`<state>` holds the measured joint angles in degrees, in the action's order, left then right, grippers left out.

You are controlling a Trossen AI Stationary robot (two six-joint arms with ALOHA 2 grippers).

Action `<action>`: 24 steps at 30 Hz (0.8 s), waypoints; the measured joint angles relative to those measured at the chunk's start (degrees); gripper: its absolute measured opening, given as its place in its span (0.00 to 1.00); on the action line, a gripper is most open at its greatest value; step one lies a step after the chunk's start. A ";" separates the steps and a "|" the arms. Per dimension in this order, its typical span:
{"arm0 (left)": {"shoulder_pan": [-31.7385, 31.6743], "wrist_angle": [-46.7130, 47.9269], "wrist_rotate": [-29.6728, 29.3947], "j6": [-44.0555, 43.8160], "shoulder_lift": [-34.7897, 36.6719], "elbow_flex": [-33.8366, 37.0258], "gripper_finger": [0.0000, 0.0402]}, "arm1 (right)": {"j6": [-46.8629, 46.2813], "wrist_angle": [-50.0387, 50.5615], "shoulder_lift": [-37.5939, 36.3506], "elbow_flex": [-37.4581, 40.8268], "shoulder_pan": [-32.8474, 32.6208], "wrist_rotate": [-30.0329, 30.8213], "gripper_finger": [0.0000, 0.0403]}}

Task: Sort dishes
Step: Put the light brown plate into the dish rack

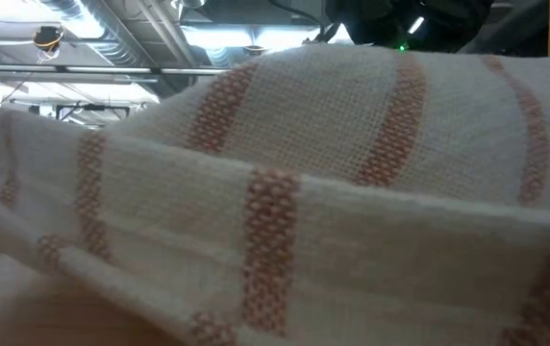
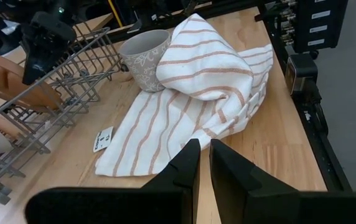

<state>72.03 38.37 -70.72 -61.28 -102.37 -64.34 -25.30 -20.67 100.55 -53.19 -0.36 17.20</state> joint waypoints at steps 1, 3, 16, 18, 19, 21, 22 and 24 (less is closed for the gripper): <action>0.00 0.00 0.02 -0.02 0.00 0.00 0.07 | -0.08 0.00 0.00 0.00 0.00 0.10 0.15; 0.00 0.00 0.00 -0.06 0.02 0.00 0.07 | -0.44 0.00 0.00 0.00 0.00 0.04 0.18; 0.00 0.00 0.00 -0.06 0.00 0.00 0.07 | 0.25 -0.07 0.02 0.01 0.02 -4.98 0.41; 0.00 -0.02 0.00 -0.06 0.00 0.00 0.07 | 0.61 -0.06 -0.03 0.02 0.02 -5.85 0.41; 0.00 -0.02 0.00 -0.06 0.00 0.00 0.07 | 1.34 -0.02 -0.23 0.06 0.02 -6.21 0.41; 0.00 -0.01 0.00 0.01 0.00 0.00 0.07 | 2.85 0.03 -0.93 0.07 0.02 -6.31 0.41; 0.00 -0.02 0.00 0.18 0.00 0.00 0.07 | 3.42 0.23 -1.61 0.07 0.02 -6.31 0.41; 0.00 -0.01 -0.05 0.21 0.00 0.00 0.07 | 4.62 0.92 -3.26 0.04 0.02 -6.23 0.41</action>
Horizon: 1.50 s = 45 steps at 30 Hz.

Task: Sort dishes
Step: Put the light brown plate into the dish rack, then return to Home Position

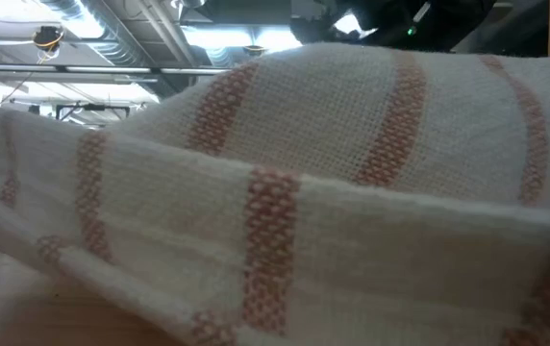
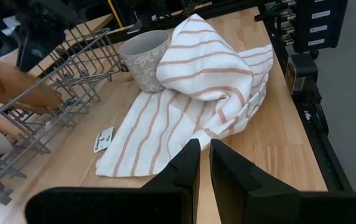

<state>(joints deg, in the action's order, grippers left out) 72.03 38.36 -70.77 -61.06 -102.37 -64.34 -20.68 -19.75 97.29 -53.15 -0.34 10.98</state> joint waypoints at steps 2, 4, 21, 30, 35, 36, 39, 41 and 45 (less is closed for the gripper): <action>0.00 0.01 -0.47 0.03 0.00 0.00 0.07 | 0.17 2.47 -1.82 0.00 0.00 1.09 0.42; 0.00 0.01 -1.85 0.07 0.00 0.00 0.07 | 0.67 6.05 -3.78 0.02 0.00 2.53 0.42; 0.13 7.86 -17.40 9.81 14.68 -0.04 0.07 | 22.78 15.31 -23.09 -3.15 -6.52 4.11 0.42; -0.36 26.19 -16.72 12.37 37.27 0.93 0.07 | 41.61 22.16 -43.03 -4.39 -18.62 16.15 0.42; -2.31 36.75 -16.29 1.09 47.13 7.15 0.07 | 43.00 33.10 -50.28 -3.64 -24.72 28.15 0.42; -3.11 37.13 -16.31 -0.88 48.88 9.17 0.07 | 43.00 34.54 -51.40 -2.85 -25.58 31.04 0.42; -6.09 37.27 -16.93 -6.27 53.58 16.13 0.07 | 40.18 38.29 -54.74 0.45 -27.40 38.58 0.42; -7.97 37.20 -17.77 -11.30 55.97 21.02 0.07 | 37.38 40.30 -57.02 3.31 -27.89 42.40 0.42; -11.07 37.17 -19.19 -22.37 58.67 29.51 0.07 | 32.36 42.28 -61.99 10.80 -27.82 42.76 0.42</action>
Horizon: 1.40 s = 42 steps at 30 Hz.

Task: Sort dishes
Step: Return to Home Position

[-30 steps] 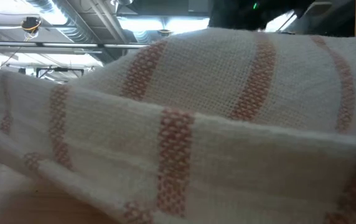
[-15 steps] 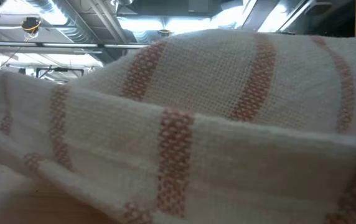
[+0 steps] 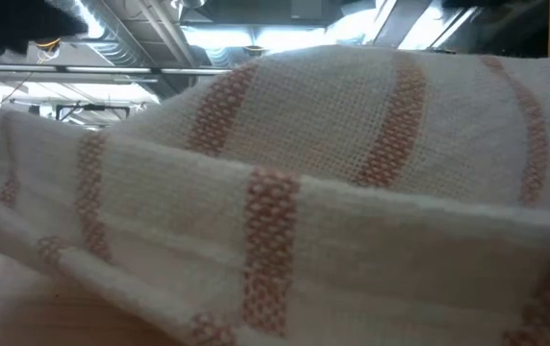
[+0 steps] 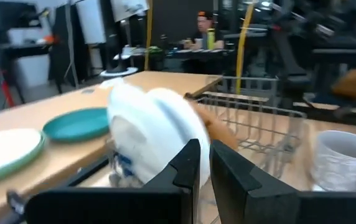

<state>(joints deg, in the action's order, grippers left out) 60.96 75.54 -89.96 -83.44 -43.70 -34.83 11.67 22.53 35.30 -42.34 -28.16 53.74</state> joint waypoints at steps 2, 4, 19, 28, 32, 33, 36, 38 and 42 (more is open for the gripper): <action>-1.32 -0.57 -0.04 -4.96 0.45 3.71 0.07 | -2.16 0.06 -2.78 4.21 0.00 -2.09 0.42; -2.39 -2.30 -0.07 -8.91 0.41 6.88 0.07 | -4.70 0.00 -5.29 8.39 0.00 -3.58 0.42; -15.04 -27.50 -0.11 -0.53 -0.94 16.63 0.07 | -9.92 -12.48 -14.16 32.09 0.02 -10.02 0.42; -18.59 -62.76 7.01 25.41 -4.36 19.06 0.07 | -2.68 -26.53 -14.25 35.12 0.04 -22.29 0.42; -22.97 -80.01 16.93 43.77 -6.52 19.06 0.07 | 6.09 -30.46 -15.23 33.87 0.04 -23.48 0.42; -24.75 -84.30 20.41 48.63 -6.94 19.06 0.07 | 7.41 -30.43 -15.53 33.40 0.04 -23.61 0.42; -30.82 -95.52 30.44 64.54 -7.90 19.06 0.07 | 10.46 -30.03 -16.67 32.56 0.04 -23.86 0.42; -34.70 -100.37 33.12 73.50 -7.72 19.06 0.07 | 11.79 -29.87 -17.57 32.15 0.04 -24.68 0.42; -40.40 -100.39 34.86 80.59 -3.99 19.29 0.07 | 13.72 -28.00 -19.71 32.10 0.04 -26.92 0.42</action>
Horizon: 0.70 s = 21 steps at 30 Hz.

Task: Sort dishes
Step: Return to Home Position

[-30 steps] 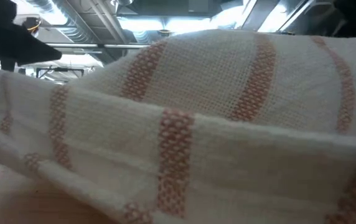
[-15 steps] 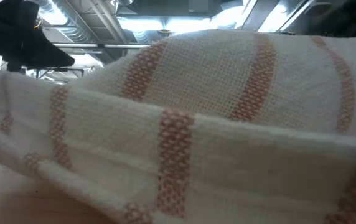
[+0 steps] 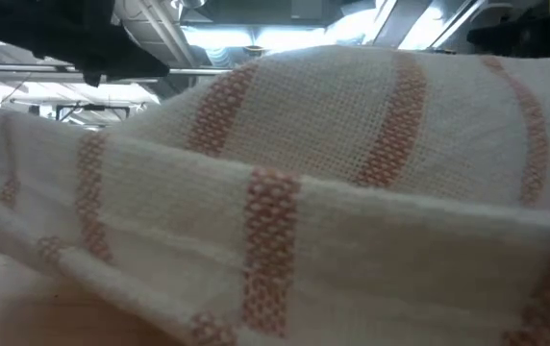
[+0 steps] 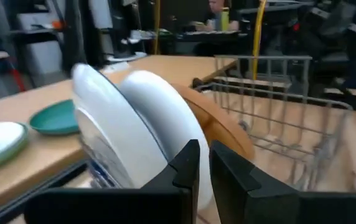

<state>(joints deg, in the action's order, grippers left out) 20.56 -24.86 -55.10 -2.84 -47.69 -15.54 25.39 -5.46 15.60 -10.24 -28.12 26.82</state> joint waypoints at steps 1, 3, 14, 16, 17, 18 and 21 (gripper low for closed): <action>-1.19 1.41 2.29 -0.31 1.61 0.50 0.07 | 0.11 1.11 -0.62 0.00 0.00 -0.06 0.42; -3.10 3.88 8.64 -1.94 5.31 2.56 0.07 | 0.13 2.81 -2.02 0.00 0.00 -0.06 0.42; -8.70 4.87 18.53 -2.36 28.51 14.92 0.07 | 0.77 10.17 -15.48 0.00 0.00 2.88 0.42; -9.04 6.89 19.53 -0.89 31.36 14.91 0.07 | 0.59 10.70 -15.44 -0.21 0.01 5.59 0.42; -9.16 7.26 19.87 0.26 32.57 14.91 0.07 | 0.59 11.52 -15.45 -0.25 0.00 6.43 0.42; -9.21 7.32 20.12 1.46 33.71 14.91 0.07 | 0.59 11.92 -15.48 -0.36 0.02 6.50 0.42; -9.29 7.59 20.25 4.73 36.93 14.91 0.07 | 0.59 13.66 -15.50 -0.70 0.02 6.63 0.42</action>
<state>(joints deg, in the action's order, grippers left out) 11.27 -17.27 -34.85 1.89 -10.76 -0.62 25.98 8.19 0.10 -10.94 -28.10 33.45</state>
